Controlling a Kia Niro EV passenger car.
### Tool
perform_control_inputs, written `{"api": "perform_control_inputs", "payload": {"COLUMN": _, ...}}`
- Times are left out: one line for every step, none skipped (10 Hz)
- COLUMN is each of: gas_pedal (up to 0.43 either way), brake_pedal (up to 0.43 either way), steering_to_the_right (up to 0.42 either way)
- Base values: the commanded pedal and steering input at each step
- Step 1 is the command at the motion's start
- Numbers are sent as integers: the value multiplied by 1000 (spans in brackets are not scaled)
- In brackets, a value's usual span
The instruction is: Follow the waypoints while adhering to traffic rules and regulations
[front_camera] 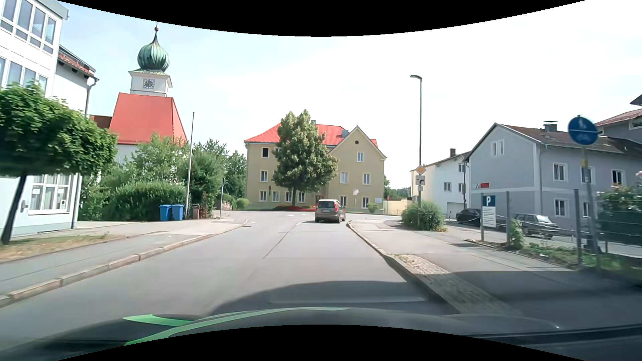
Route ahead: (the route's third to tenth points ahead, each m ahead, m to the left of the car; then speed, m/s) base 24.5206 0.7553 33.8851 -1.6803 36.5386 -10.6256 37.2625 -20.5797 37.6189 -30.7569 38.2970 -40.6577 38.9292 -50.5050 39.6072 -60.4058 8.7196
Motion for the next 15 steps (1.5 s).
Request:
{"api": "perform_control_inputs", "payload": {"gas_pedal": 0, "brake_pedal": 0, "steering_to_the_right": 2}}
{"api": "perform_control_inputs", "payload": {"gas_pedal": 0, "brake_pedal": 0, "steering_to_the_right": 0}}
{"api": "perform_control_inputs", "payload": {"gas_pedal": 0, "brake_pedal": 0, "steering_to_the_right": -1}}
{"api": "perform_control_inputs", "payload": {"gas_pedal": 0, "brake_pedal": 0, "steering_to_the_right": -2}}
{"api": "perform_control_inputs", "payload": {"gas_pedal": 0, "brake_pedal": 0, "steering_to_the_right": -2}}
{"api": "perform_control_inputs", "payload": {"gas_pedal": 0, "brake_pedal": 0, "steering_to_the_right": -3}}
{"api": "perform_control_inputs", "payload": {"gas_pedal": 0, "brake_pedal": 0, "steering_to_the_right": -4}}
{"api": "perform_control_inputs", "payload": {"gas_pedal": 0, "brake_pedal": 0, "steering_to_the_right": -4}}
{"api": "perform_control_inputs", "payload": {"gas_pedal": 0, "brake_pedal": 0, "steering_to_the_right": -4}}
{"api": "perform_control_inputs", "payload": {"gas_pedal": 0, "brake_pedal": 0, "steering_to_the_right": -4}}
{"api": "perform_control_inputs", "payload": {"gas_pedal": 0, "brake_pedal": 0, "steering_to_the_right": -4}}
{"api": "perform_control_inputs", "payload": {"gas_pedal": 8, "brake_pedal": 0, "steering_to_the_right": -4}}
{"api": "perform_control_inputs", "payload": {"gas_pedal": 8, "brake_pedal": 0, "steering_to_the_right": -3}}
{"api": "perform_control_inputs", "payload": {"gas_pedal": 8, "brake_pedal": 0, "steering_to_the_right": 2}}
{"api": "perform_control_inputs", "payload": {"gas_pedal": 8, "brake_pedal": 0, "steering_to_the_right": 9}}
